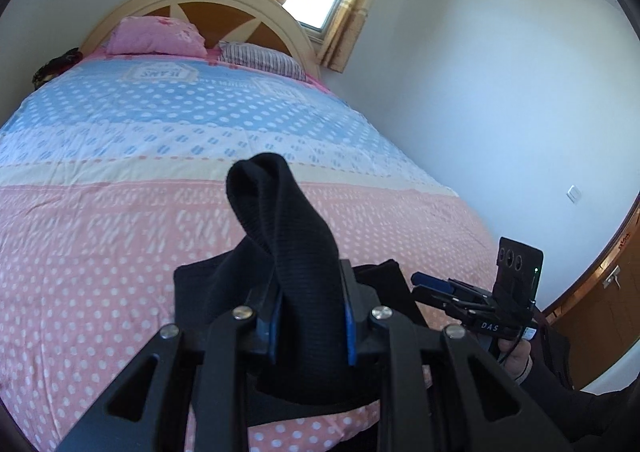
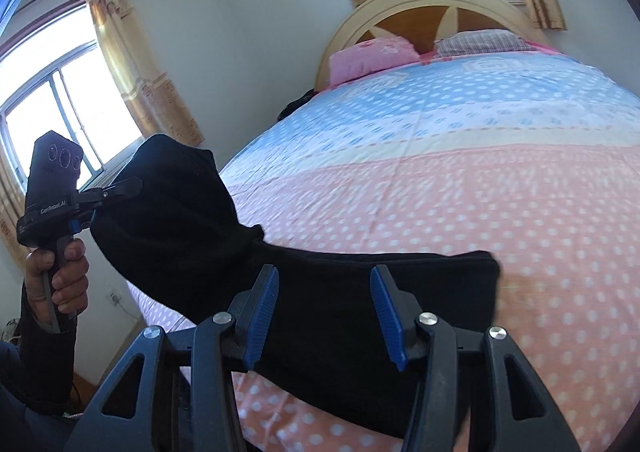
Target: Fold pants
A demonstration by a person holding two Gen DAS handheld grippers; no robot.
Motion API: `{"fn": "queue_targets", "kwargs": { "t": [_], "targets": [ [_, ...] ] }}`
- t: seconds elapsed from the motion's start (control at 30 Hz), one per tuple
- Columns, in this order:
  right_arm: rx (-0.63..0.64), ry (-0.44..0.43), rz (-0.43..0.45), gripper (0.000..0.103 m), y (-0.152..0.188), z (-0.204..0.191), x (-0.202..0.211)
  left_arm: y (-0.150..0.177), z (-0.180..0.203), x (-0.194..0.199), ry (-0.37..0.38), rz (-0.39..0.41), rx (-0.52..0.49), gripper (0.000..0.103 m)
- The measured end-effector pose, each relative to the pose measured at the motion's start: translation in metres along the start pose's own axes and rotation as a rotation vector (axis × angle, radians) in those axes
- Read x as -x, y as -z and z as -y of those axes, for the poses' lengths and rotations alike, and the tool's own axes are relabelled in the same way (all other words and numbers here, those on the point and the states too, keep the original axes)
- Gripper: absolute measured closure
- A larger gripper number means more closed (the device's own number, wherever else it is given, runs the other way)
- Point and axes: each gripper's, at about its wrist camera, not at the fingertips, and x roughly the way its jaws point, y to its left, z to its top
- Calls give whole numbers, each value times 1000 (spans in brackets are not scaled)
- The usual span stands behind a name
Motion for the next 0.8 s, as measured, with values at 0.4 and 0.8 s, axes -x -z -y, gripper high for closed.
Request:
{"fn": "queue_targets", "kwargs": {
  "t": [0.4, 0.8],
  "targets": [
    [-248, 94, 91, 53, 1, 77, 27, 15, 76, -110, 16, -183, -117, 79],
    [-276, 77, 84, 53, 5, 83, 24, 41, 120, -127, -1, -173, -232, 49]
  ]
}}
